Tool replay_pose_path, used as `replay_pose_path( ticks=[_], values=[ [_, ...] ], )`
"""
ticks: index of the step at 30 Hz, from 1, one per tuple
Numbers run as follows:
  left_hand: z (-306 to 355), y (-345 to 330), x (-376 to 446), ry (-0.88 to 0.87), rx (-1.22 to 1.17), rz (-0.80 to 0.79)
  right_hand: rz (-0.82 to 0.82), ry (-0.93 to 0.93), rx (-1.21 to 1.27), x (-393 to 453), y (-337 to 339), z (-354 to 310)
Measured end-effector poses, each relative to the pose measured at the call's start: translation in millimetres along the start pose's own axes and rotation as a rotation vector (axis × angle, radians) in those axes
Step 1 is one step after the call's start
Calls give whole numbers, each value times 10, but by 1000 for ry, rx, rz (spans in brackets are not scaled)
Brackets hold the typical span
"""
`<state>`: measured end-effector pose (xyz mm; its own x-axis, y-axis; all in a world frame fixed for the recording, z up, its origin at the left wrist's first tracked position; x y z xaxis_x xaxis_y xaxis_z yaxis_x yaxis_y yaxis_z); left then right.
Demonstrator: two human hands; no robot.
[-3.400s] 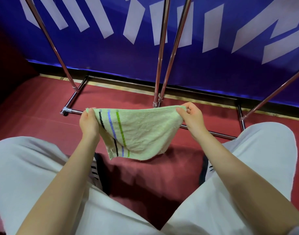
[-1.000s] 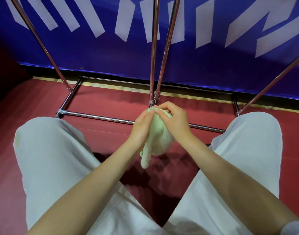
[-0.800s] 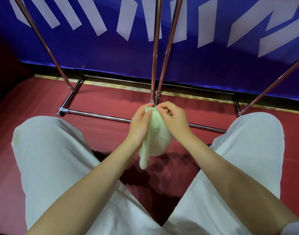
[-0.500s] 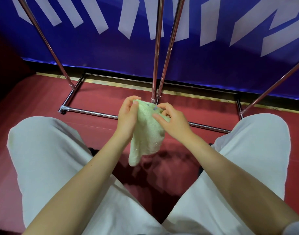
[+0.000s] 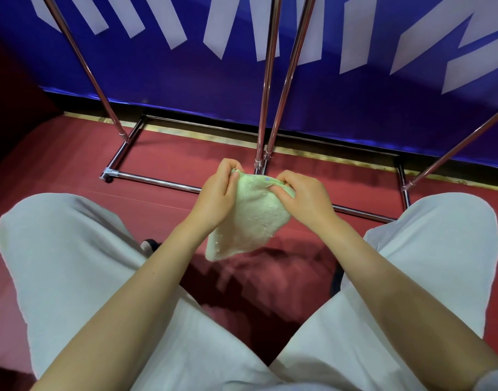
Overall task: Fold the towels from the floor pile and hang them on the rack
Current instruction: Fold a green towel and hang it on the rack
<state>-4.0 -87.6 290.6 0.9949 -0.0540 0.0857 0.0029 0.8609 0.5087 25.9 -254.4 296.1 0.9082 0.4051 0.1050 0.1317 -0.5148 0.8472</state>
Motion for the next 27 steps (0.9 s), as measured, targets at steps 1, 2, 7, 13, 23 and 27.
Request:
replay_pose_path(
  ticks=[1,2,7,13,23,27],
  values=[
    [12,-7,-3,-2,-4,-5,3,8,-33,4,1,-8],
    [26,-15,-2,-4,-14,-10,6,13,-62,10,-3,-9],
    [97,-41,8,-16,-99,-59,68,26,-144,31,6,26],
    [39,170,16,3,-212,99,-34,-110,254,39,-34,166],
    [-208,436,9,127,-326,349,-132,-214,681,77,-127,263],
    [-205,384,16,130,-368,314,21,-276,797,64,-96,316]
  ],
)
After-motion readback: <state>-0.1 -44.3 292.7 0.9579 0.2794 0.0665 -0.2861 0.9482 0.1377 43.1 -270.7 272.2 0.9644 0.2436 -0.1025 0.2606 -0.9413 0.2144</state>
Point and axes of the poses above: each hand's wrist, its own x-axis towards the middle knuckle, its own y-axis out of the back of the hand, z = x × y, the point moved 9 cm from there along x, towards the middle knuckle, and after that the axes turned 7 degrees about -z, right-handed, at the moved point
